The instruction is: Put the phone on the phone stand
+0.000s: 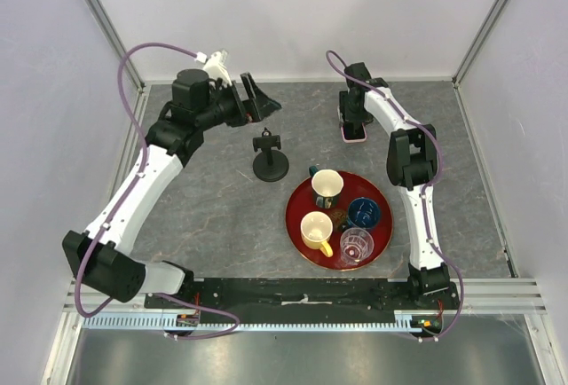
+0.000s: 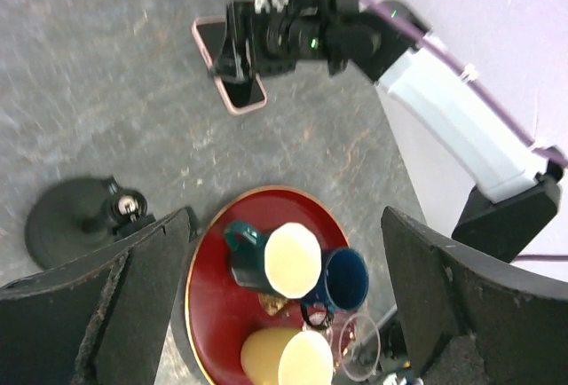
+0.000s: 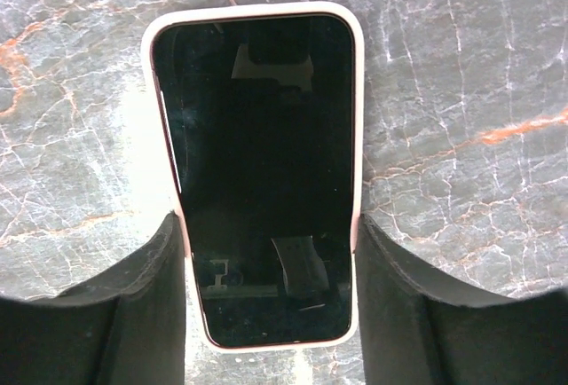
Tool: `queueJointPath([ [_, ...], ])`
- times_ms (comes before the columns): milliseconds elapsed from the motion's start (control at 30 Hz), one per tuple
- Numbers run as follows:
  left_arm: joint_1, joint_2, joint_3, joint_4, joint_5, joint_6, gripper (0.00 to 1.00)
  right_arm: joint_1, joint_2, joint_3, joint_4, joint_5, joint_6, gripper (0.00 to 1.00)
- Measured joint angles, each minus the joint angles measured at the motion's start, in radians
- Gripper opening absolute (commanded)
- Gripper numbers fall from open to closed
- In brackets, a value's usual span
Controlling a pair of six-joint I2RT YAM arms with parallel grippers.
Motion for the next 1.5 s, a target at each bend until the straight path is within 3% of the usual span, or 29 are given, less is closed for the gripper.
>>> queueJointPath([
  [100, -0.007, -0.012, 0.070, -0.007, -0.041, 0.022, 0.94, 0.000, -0.009, -0.015, 0.009, 0.010, -0.010, 0.20],
  [267, -0.014, -0.003, 0.100, -0.004, -0.060, 0.059, 0.91, 0.003, -0.083, -0.161, 0.138, 0.026, -0.012, 0.00],
  [533, -0.020, 0.003, -0.007, -0.023, -0.055, 0.091, 0.92, 0.013, -0.175, -0.356, 0.335, 0.048, -0.016, 0.00],
  [1100, -0.020, -0.018, -0.025, -0.002, -0.038, 0.097, 0.95, 0.018, -0.703, -1.162, 1.038, 0.068, -0.020, 0.00],
  [1300, 0.002, -0.018, -0.047, 0.043, 0.045, 0.095, 1.00, 0.019, -0.912, -1.363, 1.260, -0.098, -0.089, 0.00],
  [1500, 0.106, -0.019, -0.137, 0.256, 0.284, -0.001, 1.00, 0.113, -1.115, -1.376, 1.209, -0.340, -0.325, 0.00],
])
